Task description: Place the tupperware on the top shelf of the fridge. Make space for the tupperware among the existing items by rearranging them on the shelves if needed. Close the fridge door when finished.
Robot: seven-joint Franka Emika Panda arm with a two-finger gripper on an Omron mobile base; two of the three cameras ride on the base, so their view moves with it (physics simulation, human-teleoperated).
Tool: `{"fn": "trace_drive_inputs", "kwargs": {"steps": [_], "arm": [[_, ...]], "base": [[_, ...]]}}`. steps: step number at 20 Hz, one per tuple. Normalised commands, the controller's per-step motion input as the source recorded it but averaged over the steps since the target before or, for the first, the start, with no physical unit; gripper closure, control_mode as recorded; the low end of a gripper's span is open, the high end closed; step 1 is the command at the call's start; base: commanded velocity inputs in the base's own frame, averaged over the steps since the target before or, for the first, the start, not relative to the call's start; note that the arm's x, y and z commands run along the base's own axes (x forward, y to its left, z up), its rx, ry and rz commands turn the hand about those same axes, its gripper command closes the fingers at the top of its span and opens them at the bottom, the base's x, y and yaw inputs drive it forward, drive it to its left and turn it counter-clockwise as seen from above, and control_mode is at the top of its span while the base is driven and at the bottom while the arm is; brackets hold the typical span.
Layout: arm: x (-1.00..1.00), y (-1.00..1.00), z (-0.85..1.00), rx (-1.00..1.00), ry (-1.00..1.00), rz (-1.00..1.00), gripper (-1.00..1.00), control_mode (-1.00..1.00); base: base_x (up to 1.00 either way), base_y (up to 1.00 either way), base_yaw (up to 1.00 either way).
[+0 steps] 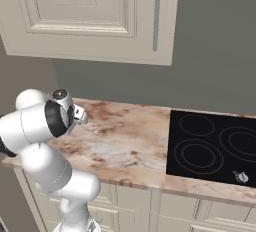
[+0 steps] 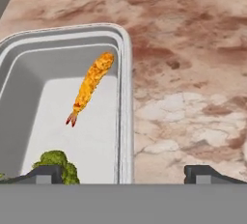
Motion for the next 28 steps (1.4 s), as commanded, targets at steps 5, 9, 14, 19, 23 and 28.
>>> {"fn": "trace_drive_inputs", "kwargs": {"steps": [5,9,14,19,23,28], "arm": [[0.37,0.18,-0.13,0.0,0.0,-0.01,1.0,-1.0],[0.2,0.19,-0.25,0.0,0.0,0.0,1.0,-1.0],[0.03,0.05,-0.14,0.0,0.0,0.0,1.0,-1.0],[0.0,0.0,0.0,0.0,0.0,0.0,1.0,-1.0],[-0.21,-0.18,0.34,0.04,0.0,0.0,1.0,-1.0],[-0.62,-0.35,0.77,0.08,0.0,-0.01,1.0,-1.0]], "base": [[0.0,0.0,0.0],[0.0,0.0,0.0],[0.0,0.0,0.0],[0.0,0.0,0.0],[0.0,0.0,0.0],[0.0,0.0,0.0]]}}
